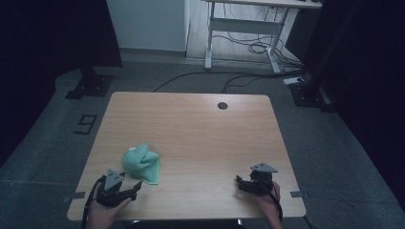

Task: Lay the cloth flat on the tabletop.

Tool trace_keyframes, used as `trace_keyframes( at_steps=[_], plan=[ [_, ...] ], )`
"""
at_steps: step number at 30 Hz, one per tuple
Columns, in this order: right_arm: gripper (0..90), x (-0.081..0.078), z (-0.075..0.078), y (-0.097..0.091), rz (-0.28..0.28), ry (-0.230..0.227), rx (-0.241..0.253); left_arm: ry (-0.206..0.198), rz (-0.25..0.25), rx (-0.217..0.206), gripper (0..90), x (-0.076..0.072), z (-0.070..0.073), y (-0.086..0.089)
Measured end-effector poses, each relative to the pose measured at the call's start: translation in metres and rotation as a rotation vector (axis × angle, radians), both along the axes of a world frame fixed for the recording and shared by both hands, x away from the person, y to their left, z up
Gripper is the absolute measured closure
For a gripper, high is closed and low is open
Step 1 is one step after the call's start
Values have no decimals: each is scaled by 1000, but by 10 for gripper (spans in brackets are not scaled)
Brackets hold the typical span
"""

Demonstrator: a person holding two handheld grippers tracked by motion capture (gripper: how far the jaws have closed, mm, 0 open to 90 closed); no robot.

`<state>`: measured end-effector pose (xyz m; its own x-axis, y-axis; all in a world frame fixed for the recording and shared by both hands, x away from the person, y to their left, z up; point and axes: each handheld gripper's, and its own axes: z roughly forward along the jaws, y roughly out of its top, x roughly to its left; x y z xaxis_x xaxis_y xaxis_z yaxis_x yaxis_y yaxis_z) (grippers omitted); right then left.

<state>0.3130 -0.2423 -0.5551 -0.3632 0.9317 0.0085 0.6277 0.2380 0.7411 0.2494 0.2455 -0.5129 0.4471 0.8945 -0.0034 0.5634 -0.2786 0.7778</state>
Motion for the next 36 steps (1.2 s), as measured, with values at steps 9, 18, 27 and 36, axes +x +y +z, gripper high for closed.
trace_keyframes(
  at_steps=[9,18,27,36],
  plan=[
    [158,-2,0,1,-7,-5,-1,1,-5,-17,260,-1,1,1],
    [160,-2,0,1,-8,-3,1,-8,-3,-25,256,-2,4,3],
    [172,-3,0,2,-13,-5,2,-19,14,-41,251,-4,9,9],
    [176,-4,0,2,-19,-6,3,-52,38,-50,208,-5,21,18]
  ],
)
